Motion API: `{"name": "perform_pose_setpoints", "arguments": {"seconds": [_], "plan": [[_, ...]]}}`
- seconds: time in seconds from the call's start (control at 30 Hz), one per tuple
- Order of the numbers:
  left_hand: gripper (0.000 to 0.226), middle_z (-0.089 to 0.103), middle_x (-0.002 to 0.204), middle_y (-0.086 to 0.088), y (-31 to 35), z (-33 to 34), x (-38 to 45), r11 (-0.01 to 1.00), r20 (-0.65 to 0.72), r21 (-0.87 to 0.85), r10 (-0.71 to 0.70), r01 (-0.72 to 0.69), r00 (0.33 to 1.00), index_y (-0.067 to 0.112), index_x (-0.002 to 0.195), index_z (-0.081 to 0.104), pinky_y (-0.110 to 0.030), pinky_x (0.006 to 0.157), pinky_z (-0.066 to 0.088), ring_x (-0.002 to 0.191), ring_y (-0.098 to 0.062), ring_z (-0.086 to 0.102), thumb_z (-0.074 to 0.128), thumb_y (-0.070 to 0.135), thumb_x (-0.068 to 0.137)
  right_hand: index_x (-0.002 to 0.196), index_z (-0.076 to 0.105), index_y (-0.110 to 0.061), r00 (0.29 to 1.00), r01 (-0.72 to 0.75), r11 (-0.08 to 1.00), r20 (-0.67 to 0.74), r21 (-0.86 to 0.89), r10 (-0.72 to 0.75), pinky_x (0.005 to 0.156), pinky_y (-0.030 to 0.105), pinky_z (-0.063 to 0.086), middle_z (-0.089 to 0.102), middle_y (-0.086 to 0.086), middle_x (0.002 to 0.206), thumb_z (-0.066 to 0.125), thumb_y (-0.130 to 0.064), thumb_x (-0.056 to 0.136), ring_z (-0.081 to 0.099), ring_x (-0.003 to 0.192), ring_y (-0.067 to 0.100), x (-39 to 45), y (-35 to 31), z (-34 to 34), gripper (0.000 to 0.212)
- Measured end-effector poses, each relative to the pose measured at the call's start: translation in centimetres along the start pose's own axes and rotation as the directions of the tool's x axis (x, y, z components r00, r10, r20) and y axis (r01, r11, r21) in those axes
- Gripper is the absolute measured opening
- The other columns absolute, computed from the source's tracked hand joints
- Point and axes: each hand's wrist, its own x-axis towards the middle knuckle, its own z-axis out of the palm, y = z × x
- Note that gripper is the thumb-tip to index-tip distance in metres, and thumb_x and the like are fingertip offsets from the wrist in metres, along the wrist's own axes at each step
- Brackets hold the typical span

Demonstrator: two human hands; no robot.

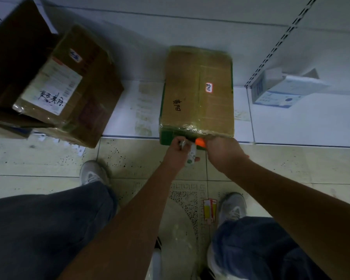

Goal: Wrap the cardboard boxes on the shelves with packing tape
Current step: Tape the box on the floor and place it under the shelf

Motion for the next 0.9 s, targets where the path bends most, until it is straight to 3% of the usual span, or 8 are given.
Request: {"name": "perform_pose_setpoints", "arguments": {"seconds": [0.13,0.27,0.37,0.43,0.53,0.63,0.77,0.9], "plan": [[0.011,0.061,0.101,-0.013,0.0,-2.6,0.3,0.991,-0.041,0.114,-0.069,0.074,0.997,0.017,0.093,0.056,-0.035,0.069,0.058,0.077,-0.023,0.062,0.051,0.012,0.102,0.112,0.055,-0.015,0.992,-0.124,0.99,0.024,-0.065,0.126,0.051,0.023,0.036,0.049,-0.003,0.072,0.035,-0.016,0.103,0.047,0.057,0.008,-1.4,3.9,0.3,0.022],[0.008,0.068,0.11,-0.012,0.0,-3.2,-0.9,0.955,0.001,0.267,-0.131,0.126,0.991,0.015,0.104,0.064,-0.039,0.067,0.063,0.075,-0.025,0.075,0.059,0.019,0.099,0.122,0.052,-0.022,0.993,0.024,0.985,0.115,-0.173,-0.004,0.064,0.024,0.038,0.053,-0.003,0.081,0.039,-0.027,0.105,0.045,0.063,0.01,-3.6,6.4,-0.7,0.022],[0.011,0.069,0.113,-0.019,1.9,-2.0,-2.9,0.972,0.093,0.222,-0.105,0.082,0.99,0.012,0.106,0.067,-0.041,0.067,0.063,0.078,-0.03,0.074,0.06,0.016,0.099,0.117,0.055,-0.021,0.997,0.049,0.998,0.069,-0.042,-0.046,0.073,0.028,0.043,0.062,0.002,0.097,0.043,-0.037,0.103,0.06,0.085,0.018,-5.8,5.6,-1.9,0.024],[0.018,0.071,0.108,-0.021,4.0,-1.8,-5.0,0.984,0.096,0.148,-0.113,0.098,0.989,0.002,0.112,0.065,-0.031,0.053,0.059,0.066,-0.024,0.074,0.058,0.013,0.1,0.103,0.059,-0.02,0.999,-0.048,0.982,0.019,0.18,0.046,0.069,0.03,0.045,0.057,0.0,0.082,0.046,-0.035,0.102,0.062,0.083,0.022,-6.7,5.2,-3.2,0.02],[0.022,0.073,0.096,-0.021,7.6,-2.0,-8.9,0.992,0.11,0.022,-0.122,0.12,0.986,-0.004,0.116,0.062,-0.028,0.047,0.055,0.06,-0.021,0.072,0.056,0.01,0.099,0.085,0.056,-0.015,0.976,-0.113,0.832,-0.096,0.542,0.195,0.06,0.031,0.041,0.053,0.0,0.069,0.054,-0.034,0.098,0.06,0.074,0.024,-8.4,4.3,-5.7,0.023],[0.021,0.074,0.071,-0.008,10.9,-1.8,-13.1,0.998,0.179,0.008,-0.059,0.059,0.982,-0.002,0.105,0.063,-0.023,0.046,0.053,0.055,-0.014,0.07,0.043,0.0,0.1,0.092,0.062,-0.008,0.961,-0.059,0.54,-0.098,0.84,0.257,0.056,0.026,0.041,0.057,0.003,0.07,0.066,-0.044,0.09,0.051,0.059,0.014,-11.4,2.4,-8.0,0.036],[0.032,0.071,0.09,-0.015,14.6,-1.1,-17.9,0.985,0.298,0.119,0.086,-0.127,0.951,0.004,0.11,0.064,-0.023,0.053,0.053,0.067,-0.016,0.072,0.039,-0.007,0.095,0.104,0.066,-0.019,0.967,0.023,0.316,-0.101,0.948,0.232,0.049,0.013,0.041,0.064,-0.005,0.075,0.073,-0.04,0.085,0.054,0.049,-0.003,-14.8,0.0,-9.9,0.029],[0.029,0.07,0.094,-0.01,17.0,-1.0,-22.0,0.949,0.345,0.208,0.154,-0.236,0.926,0.002,0.12,0.059,-0.021,0.05,0.053,0.065,-0.015,0.072,0.044,-0.007,0.097,0.096,0.072,-0.007,0.95,0.104,0.157,-0.145,0.982,0.277,0.044,0.013,0.039,0.066,-0.003,0.068,0.078,-0.032,0.083,0.051,0.042,-0.003,-16.9,-1.5,-10.8,0.029]]}}
